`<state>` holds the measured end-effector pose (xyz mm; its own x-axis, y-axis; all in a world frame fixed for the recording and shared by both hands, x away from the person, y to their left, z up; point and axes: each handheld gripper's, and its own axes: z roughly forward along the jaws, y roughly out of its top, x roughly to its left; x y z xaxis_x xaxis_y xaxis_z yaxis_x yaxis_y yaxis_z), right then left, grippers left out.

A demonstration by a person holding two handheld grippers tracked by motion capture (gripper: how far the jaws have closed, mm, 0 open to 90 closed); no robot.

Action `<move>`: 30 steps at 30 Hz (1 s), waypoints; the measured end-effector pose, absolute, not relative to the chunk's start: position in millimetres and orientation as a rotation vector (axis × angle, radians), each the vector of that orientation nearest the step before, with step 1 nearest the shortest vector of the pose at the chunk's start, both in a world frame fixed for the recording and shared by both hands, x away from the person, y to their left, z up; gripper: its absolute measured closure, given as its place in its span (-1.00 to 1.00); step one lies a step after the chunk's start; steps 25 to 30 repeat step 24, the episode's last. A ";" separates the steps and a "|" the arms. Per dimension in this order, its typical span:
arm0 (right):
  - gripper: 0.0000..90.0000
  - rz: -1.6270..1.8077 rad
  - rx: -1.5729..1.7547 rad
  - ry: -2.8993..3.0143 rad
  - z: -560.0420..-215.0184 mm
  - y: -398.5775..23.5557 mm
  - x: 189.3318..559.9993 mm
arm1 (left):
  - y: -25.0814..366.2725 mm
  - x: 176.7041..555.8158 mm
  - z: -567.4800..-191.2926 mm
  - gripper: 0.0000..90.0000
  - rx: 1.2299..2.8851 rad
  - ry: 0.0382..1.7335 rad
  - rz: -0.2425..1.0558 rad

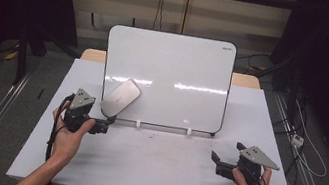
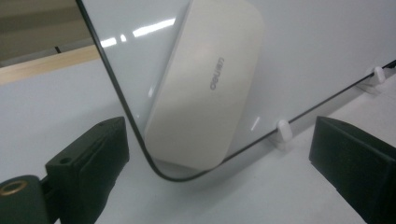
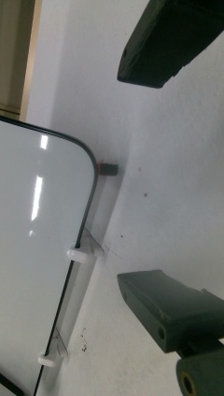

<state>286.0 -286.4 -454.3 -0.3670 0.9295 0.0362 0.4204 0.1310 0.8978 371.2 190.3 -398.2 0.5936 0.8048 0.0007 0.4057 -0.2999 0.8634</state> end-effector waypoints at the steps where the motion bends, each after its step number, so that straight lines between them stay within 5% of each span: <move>1: -0.91 1.194 1.300 1.862 -454.4 -286.6 285.8 | 192.1 368.4 -399.2 -0.89 1.920 0.976 0.565; 30: -0.90 1.172 1.312 1.865 -455.9 -286.4 287.8 | 216.5 330.7 -428.1 -0.89 1.869 1.084 0.614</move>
